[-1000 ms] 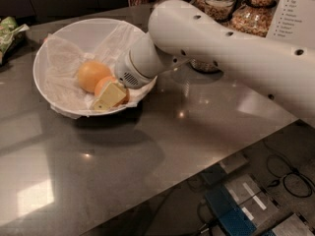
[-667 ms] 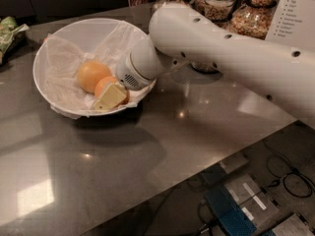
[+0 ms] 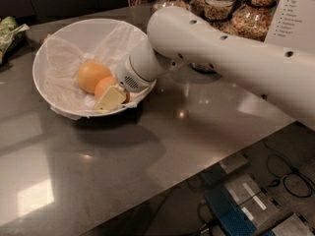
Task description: Pick orange from white bowl
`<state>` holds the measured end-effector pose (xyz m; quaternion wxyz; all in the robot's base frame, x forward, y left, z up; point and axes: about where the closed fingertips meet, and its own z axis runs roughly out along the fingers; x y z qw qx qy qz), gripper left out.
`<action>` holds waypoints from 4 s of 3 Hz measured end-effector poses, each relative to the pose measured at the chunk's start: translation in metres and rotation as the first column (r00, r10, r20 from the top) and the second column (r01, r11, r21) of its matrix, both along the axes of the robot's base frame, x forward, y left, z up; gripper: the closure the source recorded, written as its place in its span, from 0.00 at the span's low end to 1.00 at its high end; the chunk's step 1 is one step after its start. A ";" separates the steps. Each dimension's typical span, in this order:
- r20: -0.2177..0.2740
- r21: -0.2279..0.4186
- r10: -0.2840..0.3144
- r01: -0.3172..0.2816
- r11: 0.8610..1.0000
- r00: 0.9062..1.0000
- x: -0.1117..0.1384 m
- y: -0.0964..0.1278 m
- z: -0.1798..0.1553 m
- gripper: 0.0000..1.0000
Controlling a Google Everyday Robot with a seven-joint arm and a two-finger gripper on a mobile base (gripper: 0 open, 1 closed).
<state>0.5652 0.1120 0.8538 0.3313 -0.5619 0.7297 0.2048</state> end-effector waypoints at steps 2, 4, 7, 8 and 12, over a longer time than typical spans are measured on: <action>-0.011 -0.009 0.000 0.000 1.000 1.000 0.001 -0.001 -0.003 0.63; -0.011 -0.010 0.002 -0.002 1.000 1.000 0.000 -0.001 -0.003 1.00; -0.001 0.102 0.042 -0.041 0.994 0.999 -0.001 -0.030 0.033 1.00; 0.009 0.106 0.044 -0.045 0.993 0.999 -0.001 -0.035 0.038 1.00; 0.159 0.038 0.196 -0.204 0.978 0.968 0.020 -0.030 0.143 1.00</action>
Offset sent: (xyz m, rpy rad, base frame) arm 0.0064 -0.0040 -0.0211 -0.0308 0.0298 0.0034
